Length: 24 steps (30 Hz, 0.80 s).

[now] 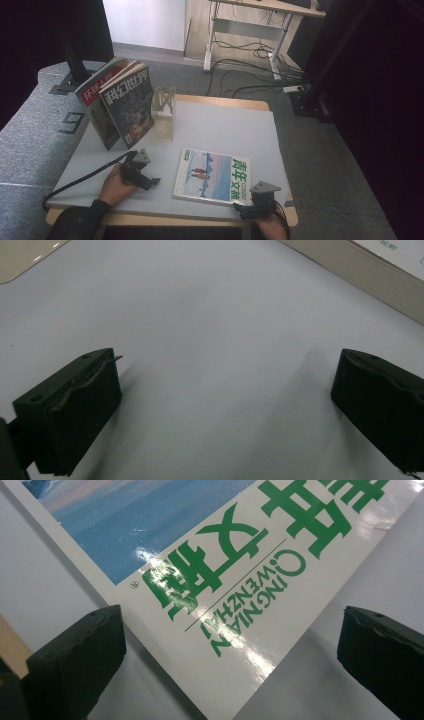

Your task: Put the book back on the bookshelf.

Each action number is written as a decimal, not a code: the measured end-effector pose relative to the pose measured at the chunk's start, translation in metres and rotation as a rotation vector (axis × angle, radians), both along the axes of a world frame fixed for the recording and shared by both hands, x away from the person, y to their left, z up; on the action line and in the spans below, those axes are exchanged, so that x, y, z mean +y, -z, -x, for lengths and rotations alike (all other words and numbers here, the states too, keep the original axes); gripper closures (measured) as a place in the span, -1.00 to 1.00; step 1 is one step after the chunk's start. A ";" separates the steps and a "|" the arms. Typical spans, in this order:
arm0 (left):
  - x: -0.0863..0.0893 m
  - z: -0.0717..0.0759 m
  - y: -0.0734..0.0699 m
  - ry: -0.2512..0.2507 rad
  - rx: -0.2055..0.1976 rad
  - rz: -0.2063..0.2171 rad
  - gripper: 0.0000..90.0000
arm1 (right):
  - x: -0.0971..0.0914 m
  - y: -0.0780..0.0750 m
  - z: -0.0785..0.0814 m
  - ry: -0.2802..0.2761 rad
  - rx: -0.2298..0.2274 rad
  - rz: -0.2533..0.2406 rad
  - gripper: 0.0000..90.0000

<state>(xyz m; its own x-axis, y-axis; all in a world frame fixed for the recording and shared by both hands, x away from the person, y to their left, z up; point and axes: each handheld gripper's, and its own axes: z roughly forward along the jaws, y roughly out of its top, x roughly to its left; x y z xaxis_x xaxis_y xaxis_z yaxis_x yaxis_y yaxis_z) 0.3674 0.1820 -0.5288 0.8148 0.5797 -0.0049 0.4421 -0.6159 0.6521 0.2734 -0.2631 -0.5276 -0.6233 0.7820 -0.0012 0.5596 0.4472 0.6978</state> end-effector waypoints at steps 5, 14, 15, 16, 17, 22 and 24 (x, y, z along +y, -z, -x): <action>0.000 0.000 0.000 0.000 -0.001 0.000 -1.00 | 0.000 0.000 -0.001 -0.003 -0.006 0.012 -1.00; 0.000 0.000 0.000 -0.001 -0.001 0.001 -1.00 | -0.005 0.000 -0.007 0.031 -0.022 0.019 -1.00; 0.000 0.000 0.000 -0.001 -0.001 0.001 -1.00 | -0.006 0.000 -0.008 0.035 -0.019 0.015 -1.00; 0.000 0.000 0.000 -0.001 -0.001 0.001 -1.00 | -0.007 0.000 -0.010 0.036 -0.019 0.015 -1.00; 0.000 0.000 0.000 -0.001 -0.001 0.001 -1.00 | -0.008 0.000 -0.011 0.044 -0.022 0.014 -1.00; 0.000 0.000 0.000 -0.001 -0.001 0.001 -1.00 | -0.012 0.001 -0.018 0.065 -0.024 0.014 -1.00; 0.000 0.000 0.000 -0.001 -0.001 0.001 -1.00 | -0.015 0.001 -0.021 0.071 -0.021 0.008 -1.00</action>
<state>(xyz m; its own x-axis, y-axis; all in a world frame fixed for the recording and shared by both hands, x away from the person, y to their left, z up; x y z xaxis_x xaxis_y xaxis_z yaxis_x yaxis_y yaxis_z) 0.3674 0.1819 -0.5289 0.8144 0.5802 -0.0046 0.4418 -0.6150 0.6531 0.2946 -0.2779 -0.5286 -0.5661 0.8241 -0.0206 0.5751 0.4128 0.7063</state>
